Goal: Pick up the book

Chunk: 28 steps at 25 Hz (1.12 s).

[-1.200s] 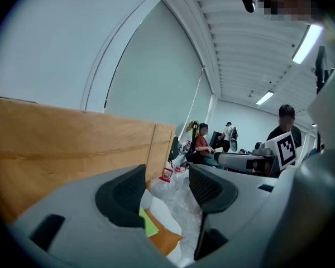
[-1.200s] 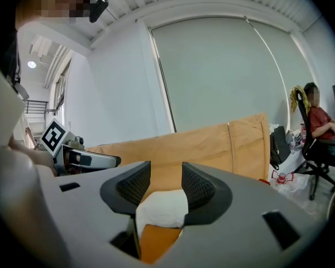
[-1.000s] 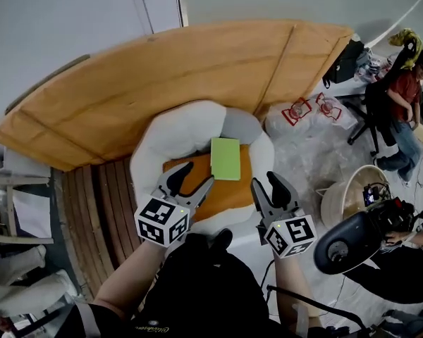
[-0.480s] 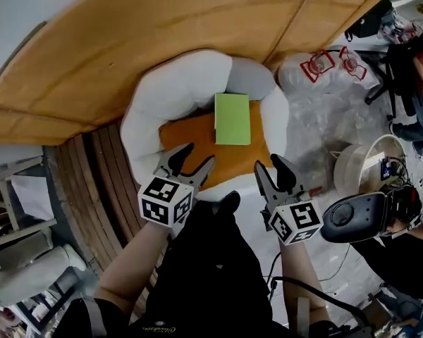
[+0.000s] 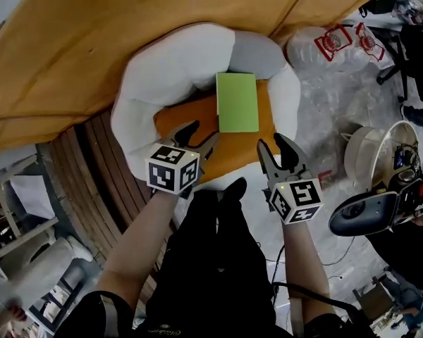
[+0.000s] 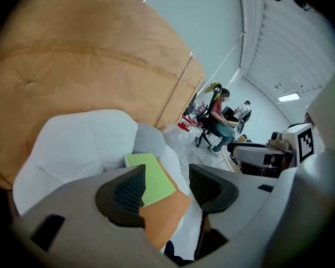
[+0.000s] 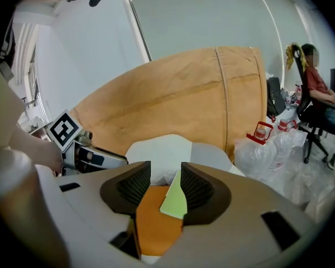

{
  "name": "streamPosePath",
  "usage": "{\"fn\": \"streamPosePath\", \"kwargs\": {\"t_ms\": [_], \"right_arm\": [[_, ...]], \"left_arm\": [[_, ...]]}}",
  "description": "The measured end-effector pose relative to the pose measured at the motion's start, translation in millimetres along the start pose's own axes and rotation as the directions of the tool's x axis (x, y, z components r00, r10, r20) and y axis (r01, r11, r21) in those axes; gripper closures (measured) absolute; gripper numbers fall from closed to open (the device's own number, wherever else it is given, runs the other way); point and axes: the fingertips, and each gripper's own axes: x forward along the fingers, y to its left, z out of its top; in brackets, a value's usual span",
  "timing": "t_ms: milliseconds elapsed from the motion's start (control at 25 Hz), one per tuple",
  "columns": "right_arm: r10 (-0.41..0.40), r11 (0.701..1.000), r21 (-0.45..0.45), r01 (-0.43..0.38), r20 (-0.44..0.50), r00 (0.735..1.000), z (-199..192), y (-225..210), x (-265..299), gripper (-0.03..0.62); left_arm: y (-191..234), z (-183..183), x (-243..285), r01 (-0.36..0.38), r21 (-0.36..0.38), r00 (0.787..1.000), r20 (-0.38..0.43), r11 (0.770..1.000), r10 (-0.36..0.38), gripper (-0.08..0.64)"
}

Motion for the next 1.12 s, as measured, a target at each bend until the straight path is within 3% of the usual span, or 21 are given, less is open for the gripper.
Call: {"fn": "streamPosePath", "kwargs": {"t_ms": [320,560,800,1120], "right_arm": [[-0.031,0.999,-0.046,0.029,-0.048,0.998,-57.5,-27.1,71.6,0.433],[-0.072,0.997,-0.045,0.067,-0.113,0.991,-125.6,-73.4,126.6,0.433],[-0.099,0.993,0.044,0.108,-0.185,0.978,-185.5,-120.1,175.9,0.433],[-0.066,0.982,0.16,0.102,-0.214,0.975,-223.9,-130.3,199.1,0.433]], "left_arm": [[79.3,-29.8,101.5,-0.005,-0.02,0.996,-0.085,1.0,0.003,0.298],[114.8,-67.5,183.6,0.02,-0.074,0.983,-0.18,0.997,-0.033,0.268],[123.1,-111.1,232.3,0.03,-0.105,0.961,-0.271,0.994,-0.057,0.256],[125.7,-128.5,249.8,0.052,-0.16,0.961,-0.262,0.986,-0.093,0.219]]}}
